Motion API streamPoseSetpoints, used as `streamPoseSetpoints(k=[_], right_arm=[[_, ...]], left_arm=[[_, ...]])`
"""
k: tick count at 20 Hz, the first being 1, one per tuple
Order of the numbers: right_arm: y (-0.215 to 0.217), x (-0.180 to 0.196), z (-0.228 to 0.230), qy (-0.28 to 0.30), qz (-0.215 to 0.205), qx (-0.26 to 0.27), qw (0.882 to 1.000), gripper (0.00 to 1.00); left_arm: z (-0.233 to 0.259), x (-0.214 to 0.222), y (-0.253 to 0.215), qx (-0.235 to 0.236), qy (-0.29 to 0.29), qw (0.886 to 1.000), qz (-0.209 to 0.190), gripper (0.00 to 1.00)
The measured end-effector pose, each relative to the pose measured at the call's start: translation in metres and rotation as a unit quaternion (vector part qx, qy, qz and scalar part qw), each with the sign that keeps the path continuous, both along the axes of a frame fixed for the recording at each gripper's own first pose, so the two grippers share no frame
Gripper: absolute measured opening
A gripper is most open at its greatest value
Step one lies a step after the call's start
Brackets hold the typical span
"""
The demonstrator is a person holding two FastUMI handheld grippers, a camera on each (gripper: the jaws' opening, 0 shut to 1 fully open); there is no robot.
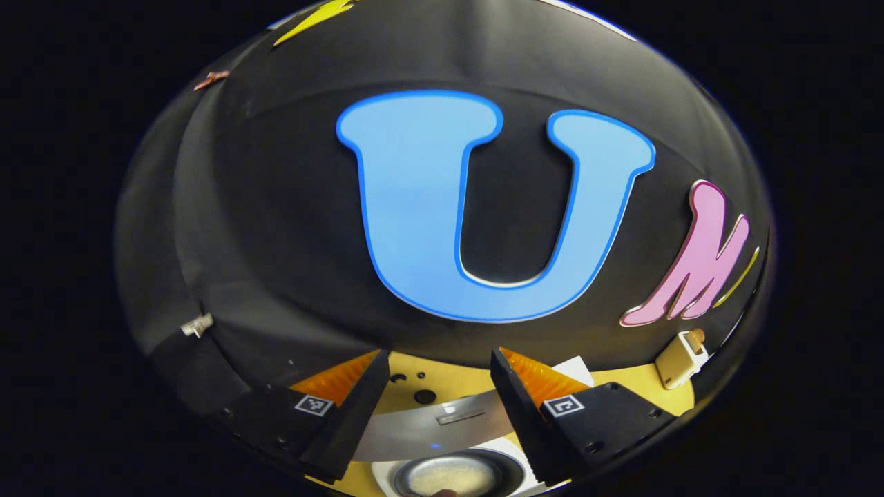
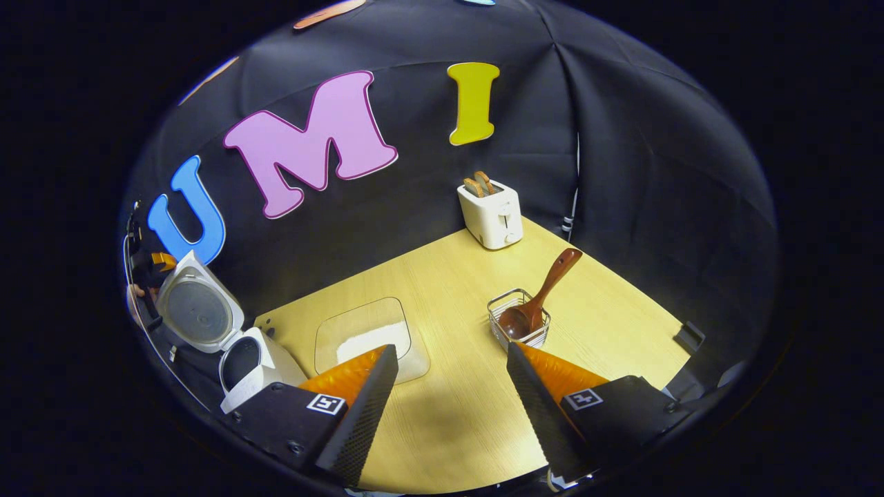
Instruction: Close the left gripper, press the button to open the rice cooker; take a wooden spoon from the chopstick holder with the right hand, scoop a spoonful of rice and pour it into the rice cooker, then put the wooden spoon back into the chopstick holder.
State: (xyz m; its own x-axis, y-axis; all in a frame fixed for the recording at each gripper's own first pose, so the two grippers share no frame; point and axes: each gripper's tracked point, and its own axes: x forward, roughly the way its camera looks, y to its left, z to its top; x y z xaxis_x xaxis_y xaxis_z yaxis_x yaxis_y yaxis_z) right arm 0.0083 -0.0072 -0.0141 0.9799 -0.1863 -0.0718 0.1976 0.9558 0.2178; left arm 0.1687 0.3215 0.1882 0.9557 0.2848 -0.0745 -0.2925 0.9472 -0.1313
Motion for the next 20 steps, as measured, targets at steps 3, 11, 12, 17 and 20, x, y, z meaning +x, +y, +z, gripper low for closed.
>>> streamPoseSetpoints(k=[3, 11, 12, 17, 20], right_arm=[[0.006, 0.007, 0.012, -0.005, 0.014, -0.018, 1.0, 0.98], [0.031, 0.027, 0.015, -0.003, 0.066, -0.019, 0.998, 0.99], [0.032, 0.029, 0.012, 0.002, 0.074, -0.018, 0.997, 0.99], [0.028, 0.034, 0.001, 0.026, 0.098, -0.028, 0.994, 0.98], [0.021, 0.035, -0.007, 0.038, 0.105, -0.018, 0.994, 0.98]], left_arm=[[-0.006, -0.003, -0.003, -0.006, 0.009, 1.0, -0.006, 0.97], [-0.065, -0.065, -0.063, -0.034, 0.035, 0.998, -0.026, 0.97], [-0.082, -0.072, -0.073, -0.042, 0.042, 0.998, -0.027, 0.97], [-0.163, -0.094, -0.101, -0.04, 0.101, 0.994, -0.019, 0.95], [-0.204, -0.097, -0.113, -0.041, 0.134, 0.99, -0.008, 0.95]])
